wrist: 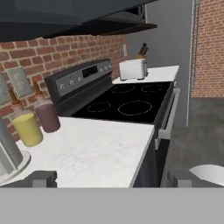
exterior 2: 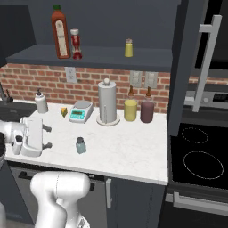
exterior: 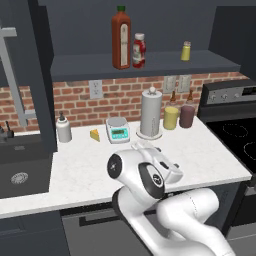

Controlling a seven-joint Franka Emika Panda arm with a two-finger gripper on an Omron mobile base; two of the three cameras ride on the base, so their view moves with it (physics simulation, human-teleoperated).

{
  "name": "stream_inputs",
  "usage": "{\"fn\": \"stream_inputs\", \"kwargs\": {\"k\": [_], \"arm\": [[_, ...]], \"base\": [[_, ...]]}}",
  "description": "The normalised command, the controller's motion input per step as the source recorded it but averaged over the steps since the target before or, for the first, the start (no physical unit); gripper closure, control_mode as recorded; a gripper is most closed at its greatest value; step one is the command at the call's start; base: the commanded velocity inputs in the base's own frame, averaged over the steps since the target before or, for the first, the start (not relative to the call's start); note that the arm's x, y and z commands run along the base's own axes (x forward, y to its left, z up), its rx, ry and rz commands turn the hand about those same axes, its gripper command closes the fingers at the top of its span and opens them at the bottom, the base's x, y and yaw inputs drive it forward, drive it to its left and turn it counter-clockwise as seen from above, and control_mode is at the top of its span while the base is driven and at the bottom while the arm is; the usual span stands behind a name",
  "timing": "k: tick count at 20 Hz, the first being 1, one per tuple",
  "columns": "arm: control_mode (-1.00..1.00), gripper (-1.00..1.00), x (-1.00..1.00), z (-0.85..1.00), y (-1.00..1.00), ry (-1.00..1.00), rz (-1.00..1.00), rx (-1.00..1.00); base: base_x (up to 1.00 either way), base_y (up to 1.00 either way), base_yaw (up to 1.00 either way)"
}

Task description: Put the shaker and condiment bottle from the counter next to their counterparts in the cabinet.

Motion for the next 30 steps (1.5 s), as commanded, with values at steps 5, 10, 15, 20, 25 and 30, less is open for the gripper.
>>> {"fn": "stream_inputs", "kwargs": {"k": [5,10,15,20,25,30], "arm": [[-1.0,-1.0,0.04,-0.45,0.0,0.0,-0.1,0.0],[-1.0,-1.0,0.29,-0.4,-0.01,-0.01,-0.11,0.0],[-1.0,-1.0,0.24,-0.34,0.0,0.0,-0.09,0.0],[-1.0,-1.0,0.25,-0.15,0.0,0.0,-0.06,0.0],[-1.0,-1.0,0.27,-0.01,0.0,0.04,-0.03,0.0],[-1.0,-1.0,0.05,-0.26,0.08,0.04,-0.01,-0.09]], "base": [[0.0,0.0,0.0],[0.0,0.0,0.0],[0.0,0.0,0.0],[0.0,0.0,0.0],[0.0,0.0,0.0],[0.0,0.0,0.0]]}}
